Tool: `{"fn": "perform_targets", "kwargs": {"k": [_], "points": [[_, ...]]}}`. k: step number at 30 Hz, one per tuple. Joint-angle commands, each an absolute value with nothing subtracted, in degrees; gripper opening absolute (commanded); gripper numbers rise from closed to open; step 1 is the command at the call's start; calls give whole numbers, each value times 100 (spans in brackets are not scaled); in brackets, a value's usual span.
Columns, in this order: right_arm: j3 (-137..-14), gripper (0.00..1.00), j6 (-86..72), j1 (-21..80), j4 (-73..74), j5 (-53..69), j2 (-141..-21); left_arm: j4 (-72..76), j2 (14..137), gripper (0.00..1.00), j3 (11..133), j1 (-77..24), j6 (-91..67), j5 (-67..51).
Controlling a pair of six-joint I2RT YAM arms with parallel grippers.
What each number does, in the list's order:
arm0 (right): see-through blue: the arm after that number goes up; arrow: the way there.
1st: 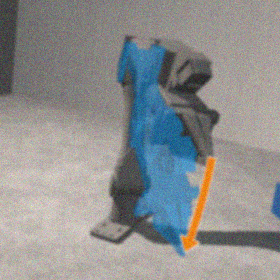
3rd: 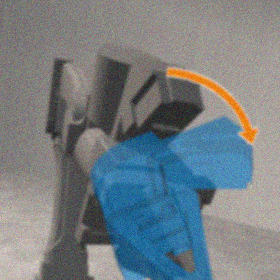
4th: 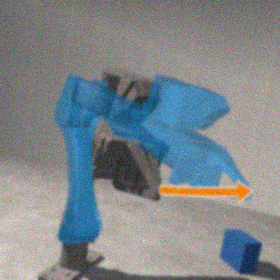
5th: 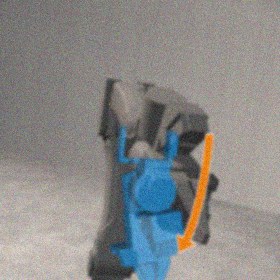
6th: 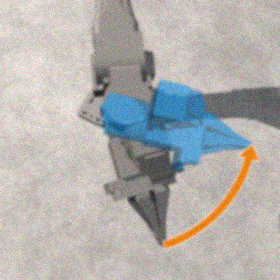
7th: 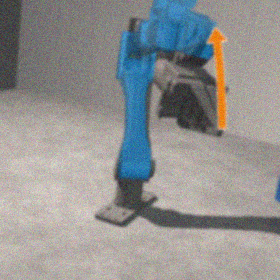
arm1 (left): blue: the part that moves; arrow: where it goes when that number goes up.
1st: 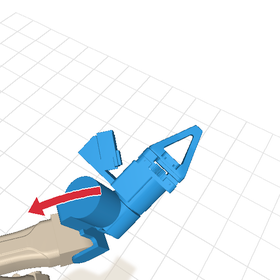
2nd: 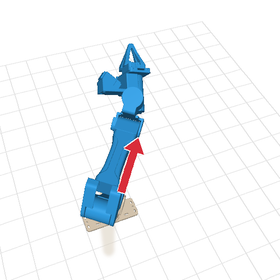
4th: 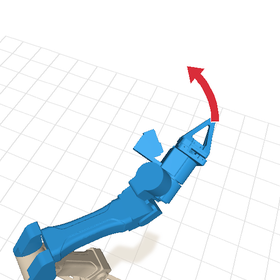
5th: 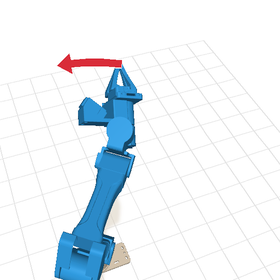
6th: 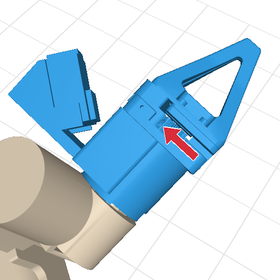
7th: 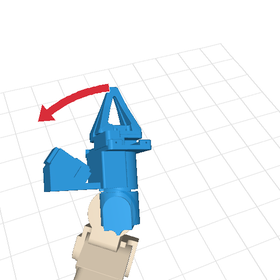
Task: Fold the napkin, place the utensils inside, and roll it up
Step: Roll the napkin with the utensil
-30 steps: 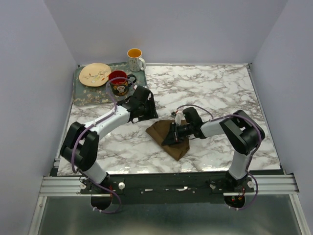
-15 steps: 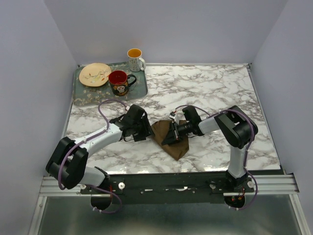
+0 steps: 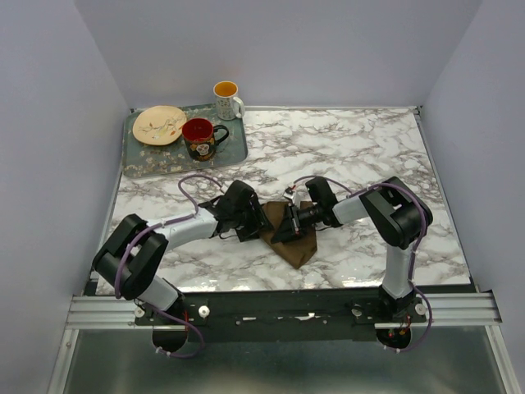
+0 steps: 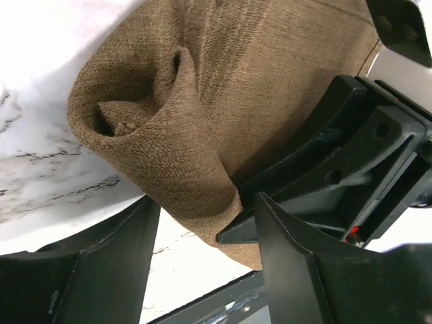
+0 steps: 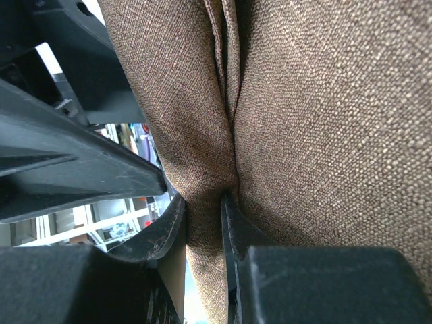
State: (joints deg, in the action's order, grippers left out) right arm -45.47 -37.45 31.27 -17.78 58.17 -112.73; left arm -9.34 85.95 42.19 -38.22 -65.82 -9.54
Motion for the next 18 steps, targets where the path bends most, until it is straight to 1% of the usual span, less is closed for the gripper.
{"fn": "perform_targets", "kwargs": {"k": [1, 3, 6, 7, 9, 10, 12, 14, 15, 16, 18], "points": [[-4509, 0, -3410, 3103, -1275, 4983, -11487, -800, 8613, 63, 4026, -3867, -7057, -835], [-4544, 1, -3340, 3103, -1248, 4966, -11470, -843, 8736, 59, 4034, -3867, -7093, -774], [-4658, 1, -3069, 3103, -950, 4773, -11391, -1054, 9026, 48, 4104, -3885, -7128, -686], [-4693, 1, -2998, 3103, -784, 4729, -11321, -1055, 9096, 43, 4087, -3885, -7189, -694], [-4807, 1, -2753, 3111, -581, 4589, -11259, -1028, 9281, 39, 4017, -3885, -7294, -712], [-4860, 1, -2664, 3120, -336, 4544, -11233, -933, 9325, 35, 3982, -3885, -7338, -747], [-5009, 1, -2392, 3146, -80, 4439, -11162, -896, 9422, 31, 3946, -3893, -7392, -712], [-5062, 2, -2268, 3182, 245, 4263, -11110, -896, 9448, 27, 3946, -3885, -7400, -677], [-5080, 4, -2207, 3208, 324, 4176, -11005, -896, 9431, 26, 3955, -3885, -7383, -668], [-5150, 9, -2084, 3243, 525, 3957, -10934, -940, 9413, 22, 3972, -3893, -7365, -651], [-5273, 20, -1934, 3331, 842, 3649, -10672, -993, 9387, 17, 4008, -3902, -7322, -615]]}}
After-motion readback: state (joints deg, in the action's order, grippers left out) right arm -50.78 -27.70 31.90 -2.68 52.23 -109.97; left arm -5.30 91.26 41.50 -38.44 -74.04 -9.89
